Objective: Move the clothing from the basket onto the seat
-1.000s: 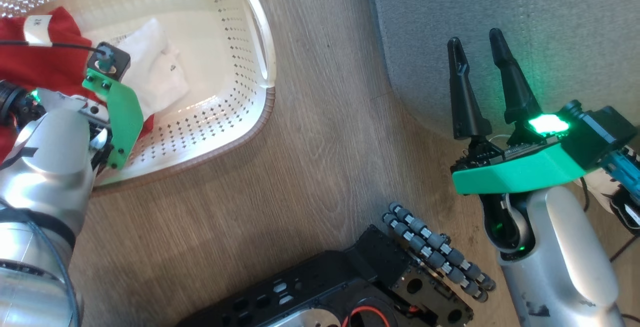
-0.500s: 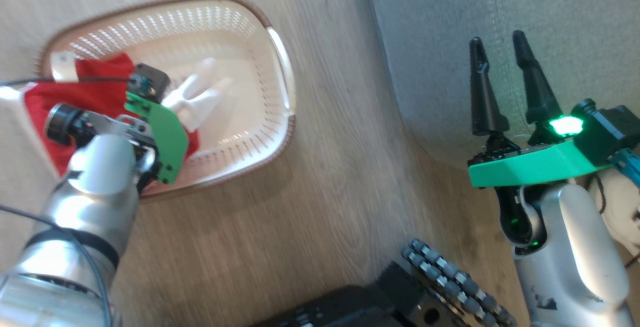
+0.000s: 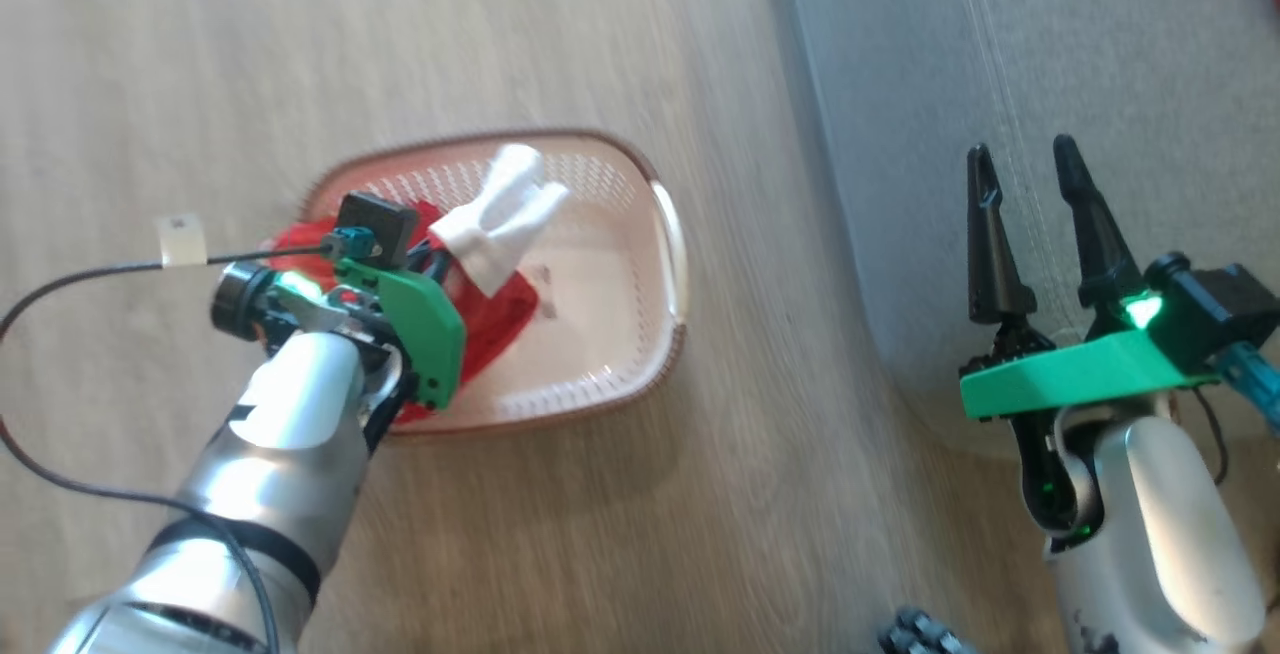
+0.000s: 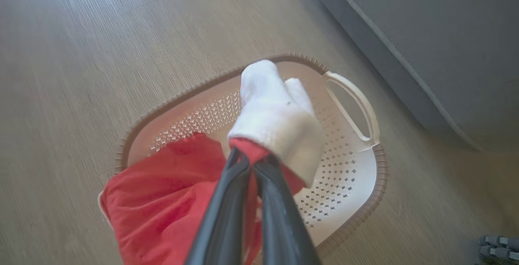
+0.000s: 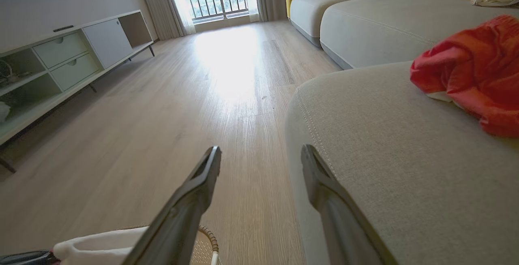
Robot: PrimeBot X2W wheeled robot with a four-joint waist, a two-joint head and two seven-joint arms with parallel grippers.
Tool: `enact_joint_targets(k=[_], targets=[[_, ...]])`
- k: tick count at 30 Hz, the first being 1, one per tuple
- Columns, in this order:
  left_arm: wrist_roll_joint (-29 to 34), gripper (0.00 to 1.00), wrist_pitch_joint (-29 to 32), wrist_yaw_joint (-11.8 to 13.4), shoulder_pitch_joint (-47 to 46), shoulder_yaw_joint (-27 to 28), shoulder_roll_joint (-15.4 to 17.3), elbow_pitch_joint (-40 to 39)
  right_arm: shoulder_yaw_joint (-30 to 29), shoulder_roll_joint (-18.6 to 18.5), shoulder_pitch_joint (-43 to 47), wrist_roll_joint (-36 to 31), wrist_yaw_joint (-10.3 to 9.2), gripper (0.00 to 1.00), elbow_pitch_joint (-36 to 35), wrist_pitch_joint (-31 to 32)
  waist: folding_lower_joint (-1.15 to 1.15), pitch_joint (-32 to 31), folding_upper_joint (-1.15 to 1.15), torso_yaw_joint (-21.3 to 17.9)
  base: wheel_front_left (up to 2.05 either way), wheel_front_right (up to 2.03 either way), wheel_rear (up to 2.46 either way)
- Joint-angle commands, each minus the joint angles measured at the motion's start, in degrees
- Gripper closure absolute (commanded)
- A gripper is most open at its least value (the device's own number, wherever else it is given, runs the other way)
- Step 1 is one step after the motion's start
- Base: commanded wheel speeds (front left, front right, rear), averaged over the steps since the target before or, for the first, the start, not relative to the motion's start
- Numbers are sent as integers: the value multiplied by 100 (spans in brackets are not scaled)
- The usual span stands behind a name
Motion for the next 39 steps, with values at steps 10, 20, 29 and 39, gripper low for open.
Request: enact_joint_targets(k=[10, 20, 29, 39], targets=[[-17, 100, -86, 252, 737, 753, 167, -2341, -35, 24, 416, -106, -1, 0, -52, -37, 0, -1213, 0, 587, 0, 0, 0], [184, 100, -87, 331, 1552, 1638, 110, -4367, -59, 24, 702, -94, -1, 0, 62, -37, 0, -1917, 0, 719, 0, 0, 0], [323, 100, -87, 265, 1945, 2260, -30, -5934, -72, 24, 925, -28, -1, 0, 92, -37, 0, -2263, 0, 810, 0, 0, 0], [25, 100, -87, 272, 2068, 2716, -88, -7556, -14, 16, 950, 12, -1, 0, 87, -37, 0, -2387, 0, 834, 0, 0, 0]])
